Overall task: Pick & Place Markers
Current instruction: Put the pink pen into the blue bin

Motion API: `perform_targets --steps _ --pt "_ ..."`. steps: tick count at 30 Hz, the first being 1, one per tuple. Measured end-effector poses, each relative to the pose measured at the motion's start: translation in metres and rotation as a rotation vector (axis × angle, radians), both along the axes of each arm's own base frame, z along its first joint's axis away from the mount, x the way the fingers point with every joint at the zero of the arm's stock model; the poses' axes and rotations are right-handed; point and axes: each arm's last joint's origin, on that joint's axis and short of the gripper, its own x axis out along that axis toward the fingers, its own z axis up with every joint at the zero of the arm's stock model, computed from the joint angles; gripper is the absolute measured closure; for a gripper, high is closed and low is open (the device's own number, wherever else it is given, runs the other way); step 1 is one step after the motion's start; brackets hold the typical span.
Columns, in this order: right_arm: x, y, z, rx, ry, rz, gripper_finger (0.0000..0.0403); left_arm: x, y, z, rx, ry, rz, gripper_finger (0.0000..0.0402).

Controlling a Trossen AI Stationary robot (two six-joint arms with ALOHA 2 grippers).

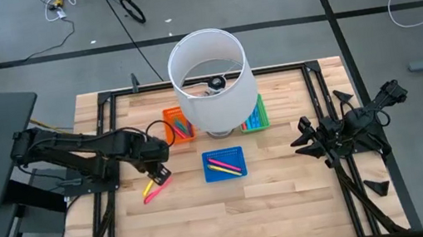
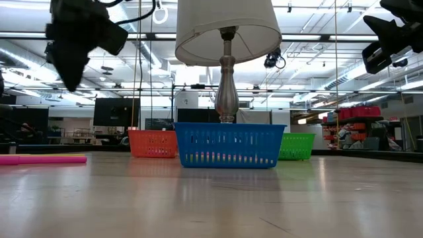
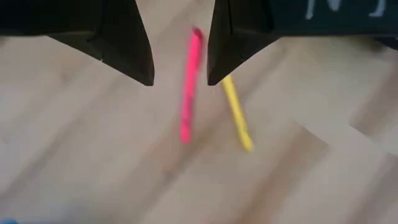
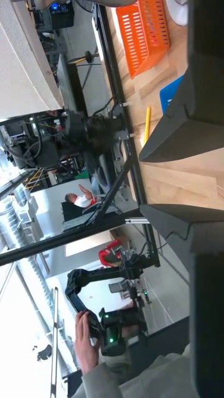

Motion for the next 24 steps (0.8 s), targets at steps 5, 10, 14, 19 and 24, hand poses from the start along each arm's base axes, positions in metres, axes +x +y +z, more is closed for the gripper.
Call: perform_targets --steps 5,10,14,19,24 --pt "0.0 0.0 0.0 0.0 0.0 0.0 0.0284 0.0 -0.003 0.0 -0.116 0.014 -0.026 0.0246" --pt "0.0 0.0 0.0 0.0 0.0 0.0 0.0284 -0.001 -0.004 0.0 -0.134 0.019 -0.004 0.0246" --pt "0.0 0.0 0.0 0.0 0.0 0.0 0.0284 -0.001 -0.005 0.0 -0.13 0.019 0.001 0.0246" --pt "0.0 0.0 0.0 0.0 0.0 0.0 0.0284 0.003 -0.013 -0.017 -0.122 0.089 -0.015 0.0246" --pt "0.0 0.0 0.0 0.0 0.0 0.0 0.0284 0.01 -0.024 -0.037 -0.126 0.141 -0.018 0.0246"
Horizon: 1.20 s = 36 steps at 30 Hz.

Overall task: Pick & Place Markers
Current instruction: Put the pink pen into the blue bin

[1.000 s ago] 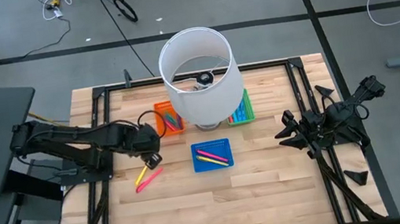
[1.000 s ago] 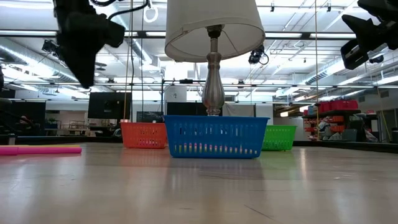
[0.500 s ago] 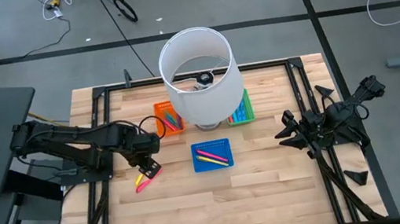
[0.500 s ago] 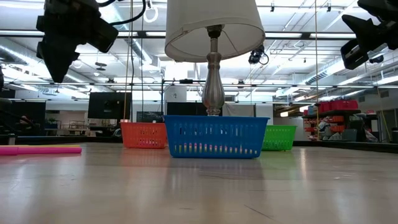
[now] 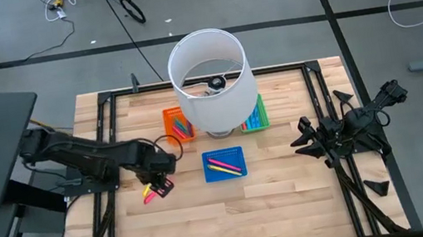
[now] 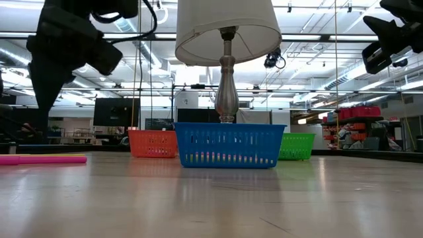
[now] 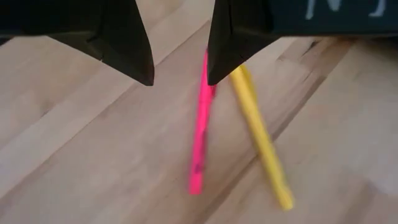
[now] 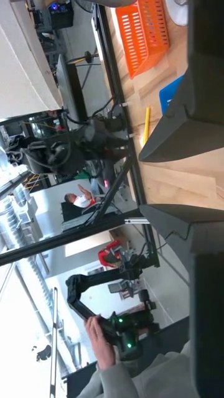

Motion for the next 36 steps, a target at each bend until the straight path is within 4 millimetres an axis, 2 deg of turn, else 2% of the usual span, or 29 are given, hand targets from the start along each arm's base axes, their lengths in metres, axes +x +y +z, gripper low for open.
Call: perform_targets --steps 5,19,36 --pt "0.0 0.0 0.0 0.0 0.0 0.0 0.0284 0.011 -0.008 -0.012 0.017 -0.01 -0.01 0.0246" --pt "0.0 0.0 0.0 0.0 0.0 0.0 0.0284 0.025 -0.018 -0.043 0.095 0.062 0.001 0.0264" --pt "0.0 0.0 0.0 0.0 -0.001 0.0 0.0284 0.037 -0.02 -0.077 0.131 0.105 -0.005 0.0264"
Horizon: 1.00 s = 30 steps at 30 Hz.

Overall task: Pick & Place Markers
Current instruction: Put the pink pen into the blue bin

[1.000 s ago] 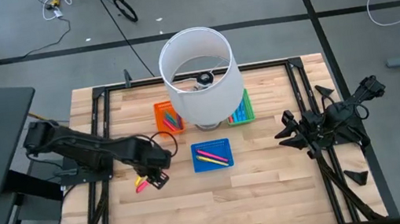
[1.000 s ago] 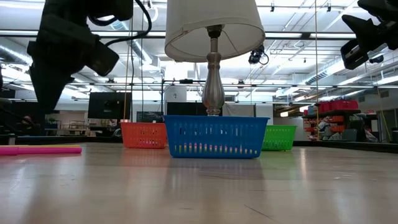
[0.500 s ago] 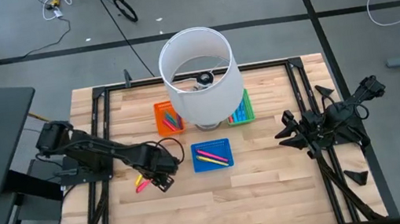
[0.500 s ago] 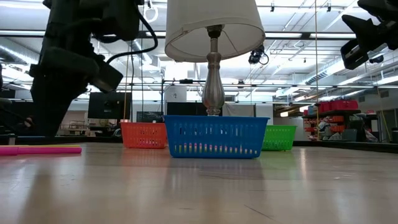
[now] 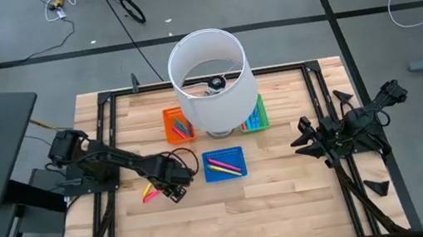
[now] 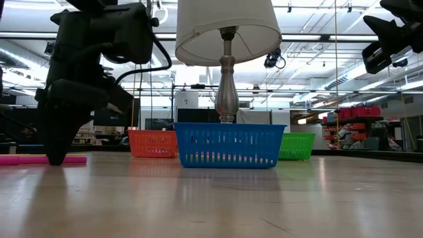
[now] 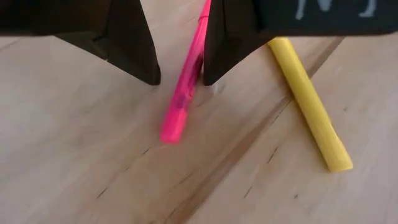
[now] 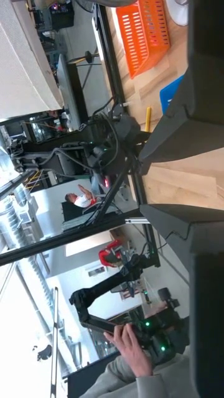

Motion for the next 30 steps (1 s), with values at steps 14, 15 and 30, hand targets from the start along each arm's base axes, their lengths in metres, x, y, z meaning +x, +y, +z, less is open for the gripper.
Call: perform_targets --steps 14,15,30 --pt "0.0 0.0 0.0 0.0 0.0 0.0 0.0284 -0.001 -0.001 -0.002 -0.055 -0.012 -0.19 0.0338" --pt "0.0 0.0 0.0 0.0 0.0 0.0 0.0284 -0.001 -0.001 -0.002 -0.058 -0.013 -0.193 0.0349" --pt "0.0 0.0 0.0 0.0 0.0 0.0 0.0284 0.007 -0.005 0.026 -0.075 -0.047 -0.315 0.0378"
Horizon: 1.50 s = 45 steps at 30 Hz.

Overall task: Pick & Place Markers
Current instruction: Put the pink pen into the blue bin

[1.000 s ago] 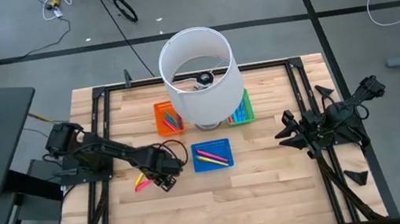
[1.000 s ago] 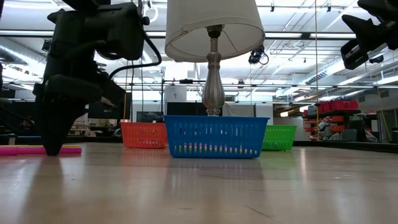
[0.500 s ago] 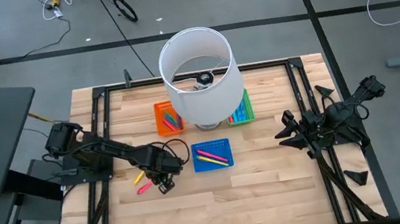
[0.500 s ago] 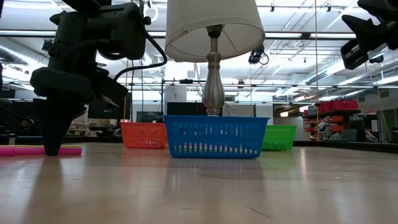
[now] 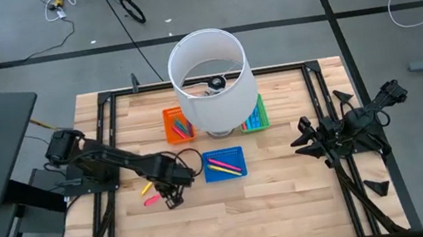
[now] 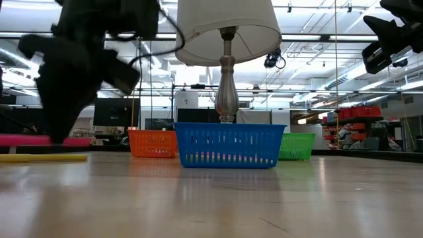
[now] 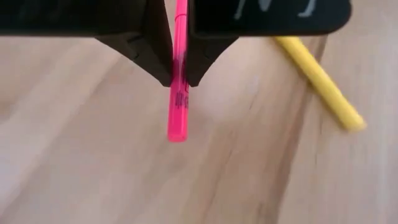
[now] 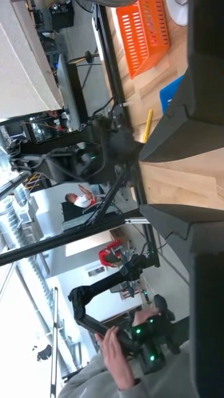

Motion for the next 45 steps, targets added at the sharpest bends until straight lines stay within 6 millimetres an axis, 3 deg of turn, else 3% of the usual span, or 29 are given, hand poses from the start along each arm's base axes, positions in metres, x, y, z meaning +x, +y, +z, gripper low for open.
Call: perform_targets --steps 4,11,22,29,45 --pt "0.0 0.0 0.0 0.0 -0.001 0.0 0.0284 0.004 -0.005 0.019 0.003 -0.021 -0.066 0.0379" --pt "0.0 0.0 0.0 0.0 0.0 0.0 0.0284 0.015 -0.031 0.052 -0.063 -0.109 -0.224 0.0379" --pt "0.0 0.0 0.0 0.0 0.0 0.0 0.0284 0.01 -0.057 0.092 -0.064 -0.114 -0.305 0.0379" --pt "0.0 0.0 0.0 0.0 0.0 0.0 0.0284 0.026 -0.047 0.096 -0.049 -0.131 -0.268 0.0379" --pt "0.0 0.0 0.0 0.0 0.0 0.0 0.0284 0.099 -0.019 0.092 0.034 -0.137 -0.308 0.0379"
